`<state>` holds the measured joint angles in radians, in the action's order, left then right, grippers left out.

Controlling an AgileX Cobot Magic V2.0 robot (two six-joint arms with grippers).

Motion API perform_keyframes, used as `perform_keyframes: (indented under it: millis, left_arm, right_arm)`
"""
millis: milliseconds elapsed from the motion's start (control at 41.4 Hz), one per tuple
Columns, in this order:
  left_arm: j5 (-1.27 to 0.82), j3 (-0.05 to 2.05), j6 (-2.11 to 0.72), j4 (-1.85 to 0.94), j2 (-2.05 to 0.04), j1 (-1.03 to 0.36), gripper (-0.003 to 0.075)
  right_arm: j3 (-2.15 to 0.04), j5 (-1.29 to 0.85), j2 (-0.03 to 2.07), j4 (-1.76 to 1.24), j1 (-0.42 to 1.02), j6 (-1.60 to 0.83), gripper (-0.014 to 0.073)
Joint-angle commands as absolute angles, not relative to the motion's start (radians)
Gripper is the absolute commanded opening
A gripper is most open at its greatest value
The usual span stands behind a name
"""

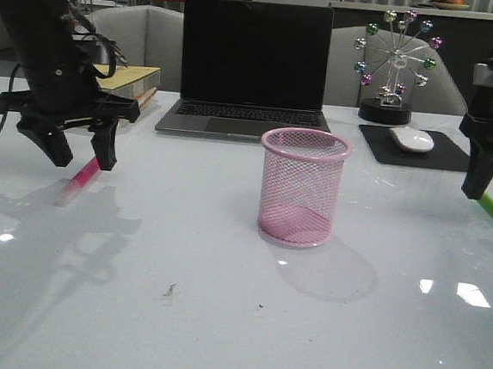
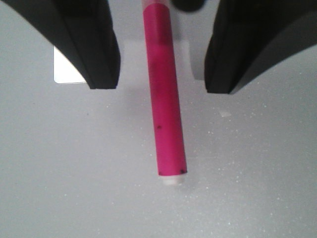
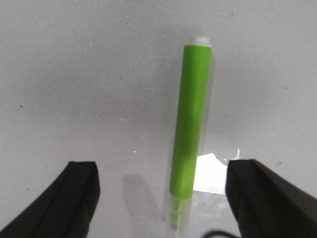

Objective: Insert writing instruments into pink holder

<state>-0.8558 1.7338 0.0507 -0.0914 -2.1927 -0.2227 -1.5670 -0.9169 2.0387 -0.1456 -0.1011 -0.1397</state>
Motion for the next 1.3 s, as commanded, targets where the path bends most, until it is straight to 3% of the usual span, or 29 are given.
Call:
perform_keyframes:
  millis: [0,1280]
  left_arm:
    - [-0.841,1.765,0.062,-0.104,-2.131,-0.221,0.0446]
    - [-0.845,1.765,0.062,-0.104,-2.131,-0.221,0.0446]
  right_arm:
    - [-1.599,-0.908,1.981,-0.158,-0.108,-0.151,0.0623]
    - [-1.599,-0.823,2.055,-0.114,-0.108,-0.151,0.0623]
